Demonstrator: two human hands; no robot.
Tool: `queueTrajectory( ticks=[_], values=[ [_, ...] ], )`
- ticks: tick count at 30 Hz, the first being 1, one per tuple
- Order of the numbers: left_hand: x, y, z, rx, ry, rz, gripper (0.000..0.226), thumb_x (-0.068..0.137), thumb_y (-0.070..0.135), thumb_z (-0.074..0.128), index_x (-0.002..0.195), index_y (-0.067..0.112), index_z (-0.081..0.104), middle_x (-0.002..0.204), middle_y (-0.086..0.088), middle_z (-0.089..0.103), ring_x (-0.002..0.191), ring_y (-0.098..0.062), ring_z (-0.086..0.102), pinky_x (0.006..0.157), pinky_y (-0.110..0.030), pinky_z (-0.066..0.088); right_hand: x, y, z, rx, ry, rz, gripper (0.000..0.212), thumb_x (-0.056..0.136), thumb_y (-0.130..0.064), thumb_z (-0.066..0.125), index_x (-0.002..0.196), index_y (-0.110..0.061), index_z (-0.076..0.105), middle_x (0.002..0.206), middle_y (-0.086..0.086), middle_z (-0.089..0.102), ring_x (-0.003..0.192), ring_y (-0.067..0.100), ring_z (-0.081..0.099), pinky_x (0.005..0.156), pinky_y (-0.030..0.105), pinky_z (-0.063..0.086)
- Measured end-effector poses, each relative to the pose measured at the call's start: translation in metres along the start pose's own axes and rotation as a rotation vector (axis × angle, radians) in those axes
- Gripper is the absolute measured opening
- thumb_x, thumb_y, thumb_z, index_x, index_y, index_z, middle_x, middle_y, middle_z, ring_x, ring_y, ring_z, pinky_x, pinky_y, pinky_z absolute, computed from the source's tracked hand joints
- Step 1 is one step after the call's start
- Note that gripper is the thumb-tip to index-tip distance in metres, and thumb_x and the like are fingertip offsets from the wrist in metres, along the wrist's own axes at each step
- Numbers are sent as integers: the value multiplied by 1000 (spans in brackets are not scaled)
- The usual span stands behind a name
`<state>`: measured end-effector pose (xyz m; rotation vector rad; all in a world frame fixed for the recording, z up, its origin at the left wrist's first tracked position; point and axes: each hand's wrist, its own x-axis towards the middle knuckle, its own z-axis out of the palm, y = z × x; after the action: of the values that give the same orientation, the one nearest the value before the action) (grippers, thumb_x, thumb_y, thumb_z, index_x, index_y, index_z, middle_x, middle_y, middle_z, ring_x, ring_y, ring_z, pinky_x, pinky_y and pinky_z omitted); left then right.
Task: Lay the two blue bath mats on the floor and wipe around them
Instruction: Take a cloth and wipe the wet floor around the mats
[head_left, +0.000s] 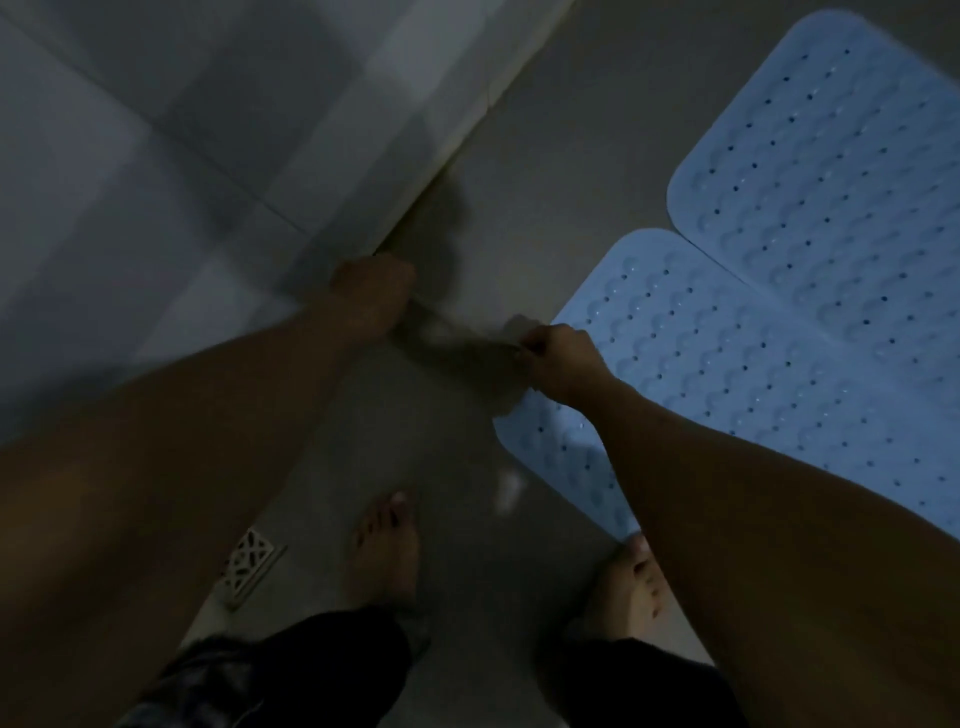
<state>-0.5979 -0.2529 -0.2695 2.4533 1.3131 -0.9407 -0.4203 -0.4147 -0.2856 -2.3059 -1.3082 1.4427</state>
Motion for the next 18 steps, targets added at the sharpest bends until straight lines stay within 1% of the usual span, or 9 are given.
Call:
queueTrajectory(
  ticks=[1, 3, 5, 7, 8, 9, 11, 15, 18],
  values=[
    [17, 3, 5, -30, 76, 10, 26, 95, 8, 46, 112, -1, 64, 120, -24, 61, 111, -40, 60, 90, -46, 48, 15, 8, -1, -14, 30, 4, 24, 97, -25, 55, 113, -12, 68, 103, 13, 69, 96, 30, 66, 80, 37, 53],
    [43, 15, 9, -37, 160, 51, 28, 96, 7, 42, 113, -1, 63, 121, -25, 60, 113, -41, 59, 91, -48, 48, 42, 22, -3, -24, 127, 0, 26, 95, -26, 57, 116, -13, 66, 110, 14, 68, 102, 31, 65, 86, 40, 53],
    [65, 28, 8, -52, 254, 92, 30, 96, 4, 40, 118, -2, 60, 125, -25, 58, 114, -41, 58, 91, -47, 47, 64, 32, -5, -51, 283, -53, 27, 93, -24, 58, 115, -11, 65, 113, 14, 67, 104, 30, 64, 91, 42, 53],
    [76, 35, 12, -74, 380, 117, 33, 93, 2, 44, 125, -1, 52, 125, -25, 51, 110, -42, 55, 79, -45, 44, 81, 39, -5, -100, 446, -145, 28, 92, -26, 56, 114, -12, 67, 111, 12, 67, 102, 29, 62, 91, 42, 52],
    [80, 37, 16, -87, 426, 124, 36, 92, 2, 46, 128, 0, 47, 124, -24, 49, 106, -42, 53, 72, -44, 39, 88, 41, -4, -121, 507, -197, 27, 92, -26, 55, 112, -13, 68, 110, 11, 66, 102, 28, 61, 91, 42, 51],
    [81, 38, 21, -104, 483, 136, 37, 91, 3, 48, 128, 1, 44, 122, -24, 47, 103, -42, 52, 69, -42, 36, 94, 43, -2, -143, 559, -248, 26, 91, -25, 55, 110, -14, 69, 107, 10, 66, 101, 28, 60, 90, 43, 50],
    [81, 37, 37, -129, 575, 169, 31, 92, 8, 47, 122, 1, 45, 117, -22, 49, 96, -40, 53, 69, -43, 40, 104, 42, 4, -179, 653, -314, 23, 90, -25, 55, 105, -16, 70, 103, 8, 66, 98, 27, 59, 89, 43, 49],
    [70, 23, 72, -90, 656, 227, 15, 92, 13, 48, 105, 5, 52, 102, -18, 53, 86, -35, 54, 73, -44, 45, 102, 21, 19, -173, 738, -371, 19, 93, -25, 53, 102, -16, 68, 103, 5, 62, 99, 21, 53, 90, 35, 42],
    [56, 12, 93, -26, 631, 285, 14, 93, 17, 49, 101, 6, 54, 103, -18, 55, 85, -34, 56, 75, -44, 49, 80, 3, 45, -127, 761, -393, 19, 91, -21, 53, 100, -13, 68, 99, 7, 60, 96, 25, 54, 87, 36, 43]
  ],
)
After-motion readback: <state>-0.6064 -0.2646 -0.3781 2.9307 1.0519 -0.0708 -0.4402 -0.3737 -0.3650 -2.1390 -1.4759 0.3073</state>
